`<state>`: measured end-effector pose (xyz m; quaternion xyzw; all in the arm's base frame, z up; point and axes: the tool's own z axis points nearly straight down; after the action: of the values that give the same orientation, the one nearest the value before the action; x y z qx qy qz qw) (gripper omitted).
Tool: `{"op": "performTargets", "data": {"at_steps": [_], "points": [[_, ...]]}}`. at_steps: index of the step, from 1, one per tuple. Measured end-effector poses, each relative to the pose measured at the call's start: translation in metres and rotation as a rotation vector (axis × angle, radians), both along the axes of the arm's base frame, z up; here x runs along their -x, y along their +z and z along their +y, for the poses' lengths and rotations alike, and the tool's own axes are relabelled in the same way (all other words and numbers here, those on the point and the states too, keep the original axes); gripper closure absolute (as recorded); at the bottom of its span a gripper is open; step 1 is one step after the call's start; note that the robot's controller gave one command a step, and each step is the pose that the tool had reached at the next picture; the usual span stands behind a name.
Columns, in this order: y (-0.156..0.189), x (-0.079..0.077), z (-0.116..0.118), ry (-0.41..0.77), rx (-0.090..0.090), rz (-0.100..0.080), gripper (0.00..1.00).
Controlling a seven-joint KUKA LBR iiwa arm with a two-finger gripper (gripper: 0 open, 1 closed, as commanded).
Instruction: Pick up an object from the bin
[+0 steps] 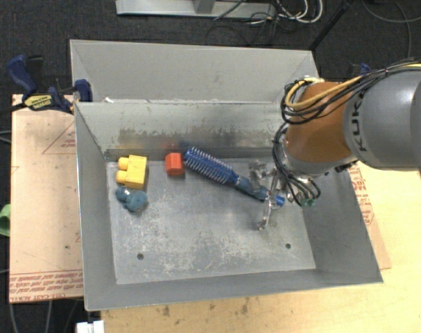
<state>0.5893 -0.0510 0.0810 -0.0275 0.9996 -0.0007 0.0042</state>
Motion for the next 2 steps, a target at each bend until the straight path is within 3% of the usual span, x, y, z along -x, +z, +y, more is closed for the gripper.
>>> {"op": "performTargets", "data": {"at_steps": [1,2], "points": [[0.000,0.002,0.003,0.003,-0.003,0.004,1.00],[0.099,-0.015,-0.003,0.018,0.000,-0.005,1.00]]}}
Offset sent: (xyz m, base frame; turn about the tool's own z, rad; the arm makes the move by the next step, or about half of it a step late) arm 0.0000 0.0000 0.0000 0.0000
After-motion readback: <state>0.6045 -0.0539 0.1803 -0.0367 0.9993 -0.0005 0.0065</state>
